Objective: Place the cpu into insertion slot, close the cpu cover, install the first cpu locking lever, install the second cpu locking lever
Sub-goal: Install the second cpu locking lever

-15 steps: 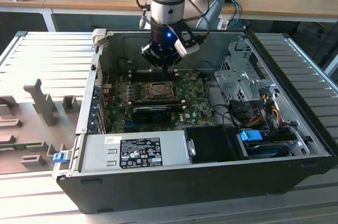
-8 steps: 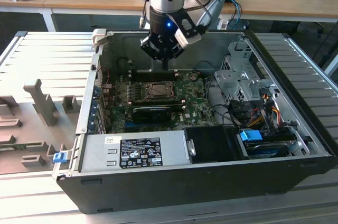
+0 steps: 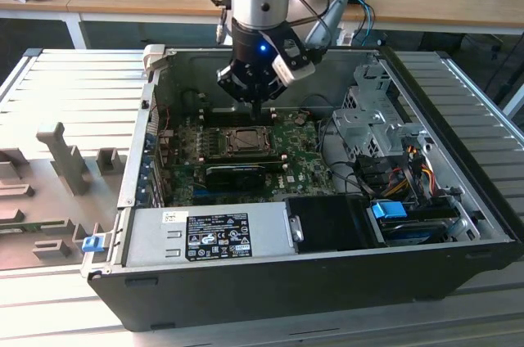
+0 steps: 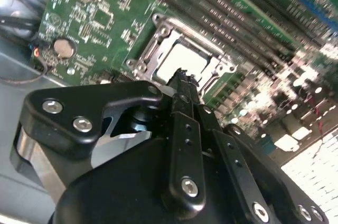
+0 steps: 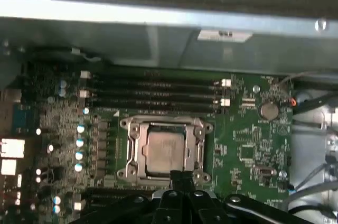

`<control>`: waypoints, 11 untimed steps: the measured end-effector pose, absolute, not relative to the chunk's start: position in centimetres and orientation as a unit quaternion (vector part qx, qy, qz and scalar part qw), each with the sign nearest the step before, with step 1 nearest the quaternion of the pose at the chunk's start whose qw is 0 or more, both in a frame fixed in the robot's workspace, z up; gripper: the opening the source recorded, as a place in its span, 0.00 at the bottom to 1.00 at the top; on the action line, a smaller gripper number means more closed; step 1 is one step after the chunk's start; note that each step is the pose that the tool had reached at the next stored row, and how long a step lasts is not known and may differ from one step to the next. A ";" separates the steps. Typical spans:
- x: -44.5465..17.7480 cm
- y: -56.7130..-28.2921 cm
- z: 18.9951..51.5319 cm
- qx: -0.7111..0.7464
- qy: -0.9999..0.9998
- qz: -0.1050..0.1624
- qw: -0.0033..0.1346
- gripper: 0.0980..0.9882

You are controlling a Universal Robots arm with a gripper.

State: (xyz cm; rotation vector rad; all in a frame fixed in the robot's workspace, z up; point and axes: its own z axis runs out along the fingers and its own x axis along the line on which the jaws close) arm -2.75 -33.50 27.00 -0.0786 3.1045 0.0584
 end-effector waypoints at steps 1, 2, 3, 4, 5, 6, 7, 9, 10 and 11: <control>-2.7 -34.0 26.9 -0.025 0.999 0.019 0.018 0.01; -2.7 -34.2 26.9 -0.025 0.999 0.019 0.018 0.01; -2.8 -34.4 26.9 -0.025 0.999 0.018 0.018 0.01; -2.8 -34.7 26.9 -0.026 0.999 0.017 0.018 0.01; -2.8 -35.1 26.8 -0.026 0.999 0.017 0.018 0.01; -2.8 -35.4 26.5 -0.028 0.999 0.018 0.018 0.01; -2.8 -35.5 26.1 -0.031 0.999 0.018 0.018 0.01; -2.8 -35.8 25.6 -0.041 0.999 0.022 0.018 0.01; -2.9 -35.9 25.4 -0.042 0.999 0.022 0.018 0.01; -2.9 -36.0 25.3 -0.042 0.999 0.023 0.018 0.01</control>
